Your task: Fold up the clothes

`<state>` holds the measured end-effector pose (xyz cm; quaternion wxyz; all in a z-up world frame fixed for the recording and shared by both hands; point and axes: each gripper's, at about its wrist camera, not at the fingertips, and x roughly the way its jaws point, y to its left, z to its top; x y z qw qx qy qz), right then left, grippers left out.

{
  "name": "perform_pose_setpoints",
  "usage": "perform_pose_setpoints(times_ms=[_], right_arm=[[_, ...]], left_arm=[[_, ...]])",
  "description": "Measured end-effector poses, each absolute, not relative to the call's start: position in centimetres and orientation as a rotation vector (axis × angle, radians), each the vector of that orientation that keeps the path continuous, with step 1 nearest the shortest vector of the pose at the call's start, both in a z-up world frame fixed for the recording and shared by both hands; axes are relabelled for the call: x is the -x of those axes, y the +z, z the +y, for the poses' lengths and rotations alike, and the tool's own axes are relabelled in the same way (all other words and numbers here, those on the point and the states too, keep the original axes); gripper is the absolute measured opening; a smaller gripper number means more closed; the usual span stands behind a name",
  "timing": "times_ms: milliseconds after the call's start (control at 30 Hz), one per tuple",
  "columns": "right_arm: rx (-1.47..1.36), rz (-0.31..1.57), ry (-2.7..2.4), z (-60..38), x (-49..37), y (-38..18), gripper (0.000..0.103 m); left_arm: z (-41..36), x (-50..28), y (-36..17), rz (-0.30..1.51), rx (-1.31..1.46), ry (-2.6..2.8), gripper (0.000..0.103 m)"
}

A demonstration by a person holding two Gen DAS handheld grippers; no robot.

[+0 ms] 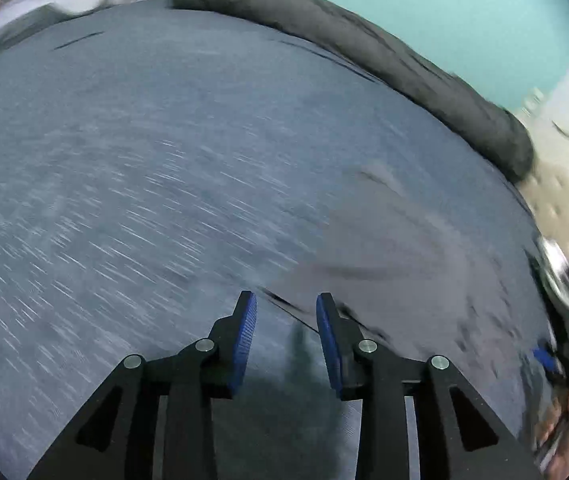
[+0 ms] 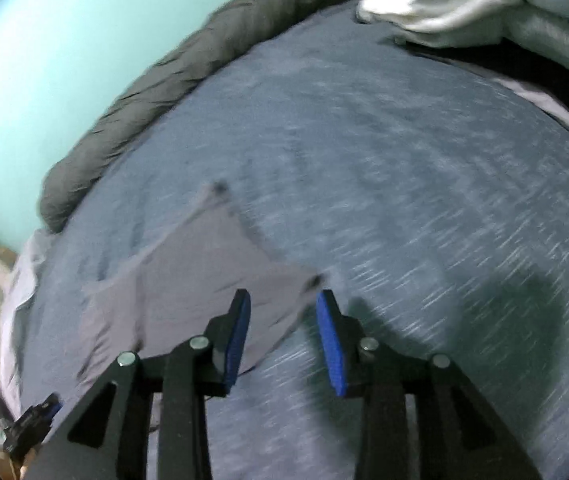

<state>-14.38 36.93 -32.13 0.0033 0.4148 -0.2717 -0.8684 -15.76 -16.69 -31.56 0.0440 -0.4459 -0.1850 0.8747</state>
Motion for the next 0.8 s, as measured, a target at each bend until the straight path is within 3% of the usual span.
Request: perform_pose_setpoints(times_ms=[233,367,567,600,667,800], right_arm=[[-1.358,-0.675,-2.404,28.6,13.1,-32.7,0.035],[-1.401,-0.610,-2.371,27.0,13.0,-33.7,0.035],[-1.448,-0.544,-2.337,25.1,13.3,-35.0,0.034],[-1.450,-0.538,-2.338,25.2,13.4,-35.1,0.030],[-1.447,-0.515,-2.342,25.5,13.2,-35.0,0.015],[-1.432,-0.498,-2.337,24.9,13.4,-34.6,0.002]], left_arm=[[-4.8,14.1,-33.6,-0.327,1.397,2.407,0.034],[-2.4,13.4,-34.4,-0.225,1.403,2.386,0.034],[-3.4,13.9,-34.8,-0.219,1.411,2.383,0.034],[-3.4,14.1,-34.8,-0.218,1.405,2.381,0.033],[-3.4,14.7,-34.9,-0.214,1.397,2.375,0.008],[-3.4,14.6,-34.7,-0.229,1.385,2.346,0.003]])
